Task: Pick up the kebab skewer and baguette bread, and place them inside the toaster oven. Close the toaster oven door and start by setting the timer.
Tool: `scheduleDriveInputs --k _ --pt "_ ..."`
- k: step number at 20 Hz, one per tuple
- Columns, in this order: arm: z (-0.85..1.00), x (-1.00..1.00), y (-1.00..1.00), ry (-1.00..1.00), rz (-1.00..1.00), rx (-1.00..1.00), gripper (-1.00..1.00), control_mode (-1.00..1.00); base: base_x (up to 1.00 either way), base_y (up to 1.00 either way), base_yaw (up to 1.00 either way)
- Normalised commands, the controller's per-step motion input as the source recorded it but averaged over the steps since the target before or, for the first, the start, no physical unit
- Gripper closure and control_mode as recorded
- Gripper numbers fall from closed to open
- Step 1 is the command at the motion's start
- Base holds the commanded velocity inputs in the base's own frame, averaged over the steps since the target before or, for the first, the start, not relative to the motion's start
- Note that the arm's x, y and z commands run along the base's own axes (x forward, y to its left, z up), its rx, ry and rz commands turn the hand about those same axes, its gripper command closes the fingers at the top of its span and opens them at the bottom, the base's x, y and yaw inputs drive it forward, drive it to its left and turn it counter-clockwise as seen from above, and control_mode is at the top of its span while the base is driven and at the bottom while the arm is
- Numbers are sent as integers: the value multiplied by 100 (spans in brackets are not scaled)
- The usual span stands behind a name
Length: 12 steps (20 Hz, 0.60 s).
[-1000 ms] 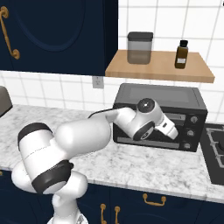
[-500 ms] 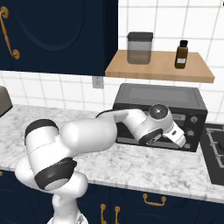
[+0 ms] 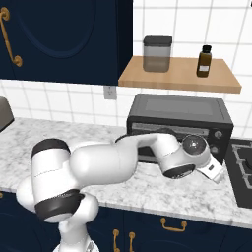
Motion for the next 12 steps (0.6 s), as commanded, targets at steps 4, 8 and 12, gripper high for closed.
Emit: scheduleDriveInputs --k 4,8,12 --pt "-9 -65 -27 -23 16 -3 -100 -100 0 0 0" --pt "0 -4 -10 -14 22 -14 -100 -100 0 0 0" --pt "0 0 -15 -7 24 -21 -100 -100 0 0 0"
